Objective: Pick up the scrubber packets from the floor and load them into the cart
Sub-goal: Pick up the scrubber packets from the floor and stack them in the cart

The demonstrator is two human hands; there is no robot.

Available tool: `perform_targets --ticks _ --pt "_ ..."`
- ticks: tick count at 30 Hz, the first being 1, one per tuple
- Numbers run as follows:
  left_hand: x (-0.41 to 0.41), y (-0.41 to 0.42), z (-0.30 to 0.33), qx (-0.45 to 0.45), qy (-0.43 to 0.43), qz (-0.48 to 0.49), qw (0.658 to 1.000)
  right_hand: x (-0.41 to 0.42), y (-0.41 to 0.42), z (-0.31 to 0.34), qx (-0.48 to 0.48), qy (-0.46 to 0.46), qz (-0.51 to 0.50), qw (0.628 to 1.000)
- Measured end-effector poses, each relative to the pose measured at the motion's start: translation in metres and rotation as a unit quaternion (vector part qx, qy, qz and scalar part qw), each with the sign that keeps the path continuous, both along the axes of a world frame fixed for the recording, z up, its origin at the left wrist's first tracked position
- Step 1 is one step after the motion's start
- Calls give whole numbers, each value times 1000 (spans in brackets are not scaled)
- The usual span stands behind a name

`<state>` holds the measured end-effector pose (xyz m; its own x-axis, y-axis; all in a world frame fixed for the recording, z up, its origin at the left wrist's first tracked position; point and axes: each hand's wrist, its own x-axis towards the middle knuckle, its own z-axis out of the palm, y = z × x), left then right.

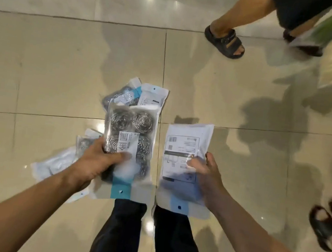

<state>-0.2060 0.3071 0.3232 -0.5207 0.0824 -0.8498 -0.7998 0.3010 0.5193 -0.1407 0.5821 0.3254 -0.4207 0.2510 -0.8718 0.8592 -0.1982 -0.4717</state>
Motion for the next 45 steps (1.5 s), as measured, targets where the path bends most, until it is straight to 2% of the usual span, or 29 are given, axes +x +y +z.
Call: perform_targets --ticks 2,7,14,20,26,34,45 --pt "9 -14 68 -6 15 9 1000 -1 -8 76 -25 24 -27 999" --pt "40 -41 213 11 59 46 997 2 -38 237 -14 73 29 997" --pt "74 -80 329 92 105 140 980 15 -75 351 3 144 89 986" --pt "110 -107 382 109 169 237 950 7 -89 395 -32 202 142 968" --pt "162 -109 420 66 226 335 912 -16 -105 419 -77 248 265 929" --pt "259 -98 444 -6 250 507 825 -14 -173 425 -170 236 434 853" --pt "414 -115 459 -42 281 687 669 85 -301 431 -218 203 612 733"
